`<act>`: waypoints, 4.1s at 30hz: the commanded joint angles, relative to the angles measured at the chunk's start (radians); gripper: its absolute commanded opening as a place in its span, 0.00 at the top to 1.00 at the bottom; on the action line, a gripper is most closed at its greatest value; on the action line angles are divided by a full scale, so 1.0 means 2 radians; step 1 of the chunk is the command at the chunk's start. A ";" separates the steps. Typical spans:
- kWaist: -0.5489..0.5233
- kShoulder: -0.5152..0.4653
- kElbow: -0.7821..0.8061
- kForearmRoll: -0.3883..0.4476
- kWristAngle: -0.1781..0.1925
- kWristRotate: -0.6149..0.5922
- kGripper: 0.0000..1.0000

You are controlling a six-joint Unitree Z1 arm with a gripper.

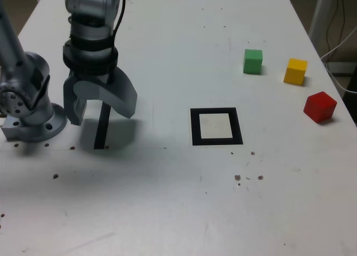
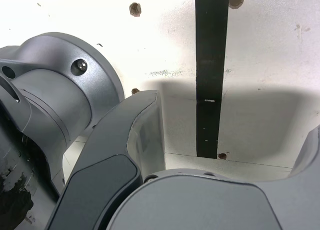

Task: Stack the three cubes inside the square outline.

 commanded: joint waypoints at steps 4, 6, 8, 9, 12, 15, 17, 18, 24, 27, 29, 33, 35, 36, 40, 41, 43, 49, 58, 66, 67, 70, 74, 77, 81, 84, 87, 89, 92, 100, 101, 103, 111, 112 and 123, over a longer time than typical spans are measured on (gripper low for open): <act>0.001 -0.004 -0.001 0.001 0.000 -0.003 0.01; 0.001 -0.005 -0.001 0.001 0.000 -0.003 0.01; 0.001 -0.004 -0.002 0.001 0.000 -0.003 0.01; 0.001 -0.004 -0.002 0.001 0.000 -0.003 0.01; 0.001 -0.001 -0.004 0.001 0.000 -0.003 0.01; 0.001 0.002 -0.007 0.001 0.000 -0.003 0.01; 0.001 0.005 -0.009 0.001 0.000 -0.003 0.01; 0.001 0.006 -0.010 0.001 0.000 -0.003 0.01; 0.001 0.019 -0.038 0.013 0.002 -0.003 0.01; 0.001 0.029 -0.066 0.025 0.007 -0.003 0.01; 0.001 0.039 -0.090 0.035 0.013 -0.003 0.01; 0.001 0.061 -0.144 0.062 0.021 -0.002 0.01; 0.001 0.071 -0.172 0.075 0.023 0.000 0.01; 0.001 0.077 -0.185 0.081 0.023 0.001 0.01; 0.001 0.101 -0.236 0.104 0.029 0.007 0.01; 0.002 0.107 -0.249 0.110 0.031 0.010 0.01; 0.005 0.123 -0.277 0.123 0.036 0.015 0.01; 0.010 0.159 -0.345 0.147 0.042 0.028 0.01; 0.010 0.229 -0.461 0.174 0.053 0.049 0.01; 0.010 0.298 -0.563 0.197 0.062 0.072 0.01; 0.010 0.306 -0.575 0.199 0.064 0.076 0.00; 0.010 0.328 -0.612 0.208 0.068 0.088 0.00; 0.010 0.352 -0.655 0.224 0.076 0.095 0.00; 0.010 0.368 -0.687 0.233 0.082 0.099 0.00; 0.010 0.395 -0.735 0.245 0.086 0.108 0.00; 0.010 0.419 -0.782 0.255 0.087 0.122 0.00; 0.010 0.445 -0.831 0.266 0.086 0.141 0.00; 0.010 0.461 -0.864 0.273 0.085 0.155 0.00; 0.011 0.486 -0.909 0.282 0.085 0.174 0.00; 0.017 0.526 -0.968 0.295 0.086 0.198 0.01; 0.018 0.527 -0.970 0.295 0.087 0.199 0.01; 0.019 0.529 -0.971 0.295 0.087 0.202 0.01; 0.020 0.531 -0.979 0.294 0.086 0.259 0.01; 0.020 0.531 -0.980 0.293 0.086 0.272 0.01; 0.020 0.536 -0.990 0.287 0.090 0.444 0.01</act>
